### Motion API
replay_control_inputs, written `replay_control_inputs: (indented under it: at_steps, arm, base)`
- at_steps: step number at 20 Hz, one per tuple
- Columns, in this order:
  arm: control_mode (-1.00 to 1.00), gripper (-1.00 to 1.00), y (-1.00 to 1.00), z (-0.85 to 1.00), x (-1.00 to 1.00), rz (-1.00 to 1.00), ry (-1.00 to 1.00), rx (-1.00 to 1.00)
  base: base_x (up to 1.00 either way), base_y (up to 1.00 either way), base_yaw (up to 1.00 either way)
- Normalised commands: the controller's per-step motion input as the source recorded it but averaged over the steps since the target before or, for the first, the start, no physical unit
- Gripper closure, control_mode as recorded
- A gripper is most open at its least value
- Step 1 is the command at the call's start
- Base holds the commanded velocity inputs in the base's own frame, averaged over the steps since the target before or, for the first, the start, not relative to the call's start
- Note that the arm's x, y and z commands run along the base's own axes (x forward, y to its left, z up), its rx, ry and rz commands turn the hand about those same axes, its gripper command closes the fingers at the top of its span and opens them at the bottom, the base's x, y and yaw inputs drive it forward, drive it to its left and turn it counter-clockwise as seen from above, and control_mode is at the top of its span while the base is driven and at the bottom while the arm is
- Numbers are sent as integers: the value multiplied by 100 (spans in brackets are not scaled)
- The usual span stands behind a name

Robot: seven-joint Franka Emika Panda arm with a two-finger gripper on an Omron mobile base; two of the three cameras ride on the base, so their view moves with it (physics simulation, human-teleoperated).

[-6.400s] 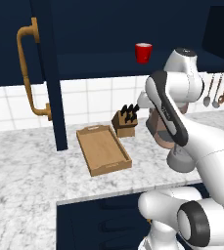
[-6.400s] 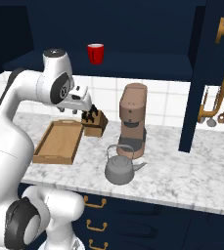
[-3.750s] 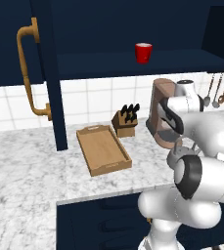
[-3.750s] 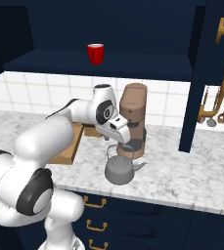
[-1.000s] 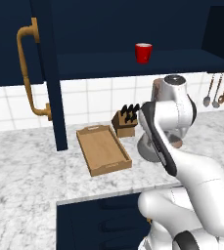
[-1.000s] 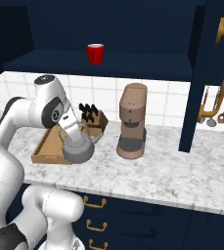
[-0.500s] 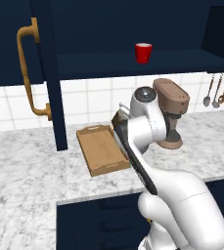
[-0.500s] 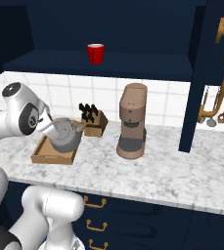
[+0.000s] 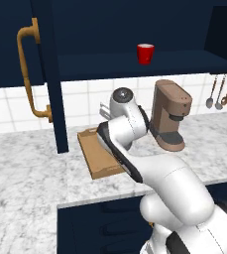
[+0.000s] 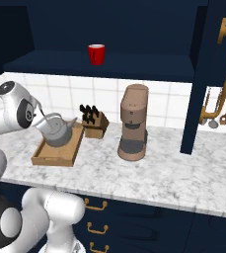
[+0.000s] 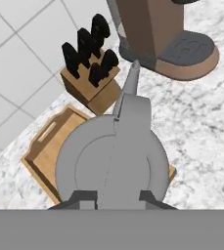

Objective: Pick the kettle from the counter and place it on the tray. Then pick the mug from the cabinet and place it on the tray. Then close the cabinet doors.

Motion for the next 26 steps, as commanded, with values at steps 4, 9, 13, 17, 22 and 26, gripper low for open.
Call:
replay_control_inputs:
  at_steps: [4, 9, 13, 17, 22, 26]
  arm:
    - [-100, 100, 31, -19, 50, 5, 0, 0]
    - [-100, 100, 22, -29, 31, 5, -3, 0]
    - [-100, 100, 6, -35, 25, 5, 0, 0]
    - [-100, 100, 0, -21, 27, 0, -2, 0]
    - [-100, 100, 0, -8, 30, 0, -9, 0]
    - [-100, 100, 0, -2, 28, 0, -8, 0]
  base:
    - [0, 0, 0]
    - [0, 0, 0]
    - [0, 0, 0]
    - [0, 0, 0]
    - [0, 0, 0]
    - [0, 0, 0]
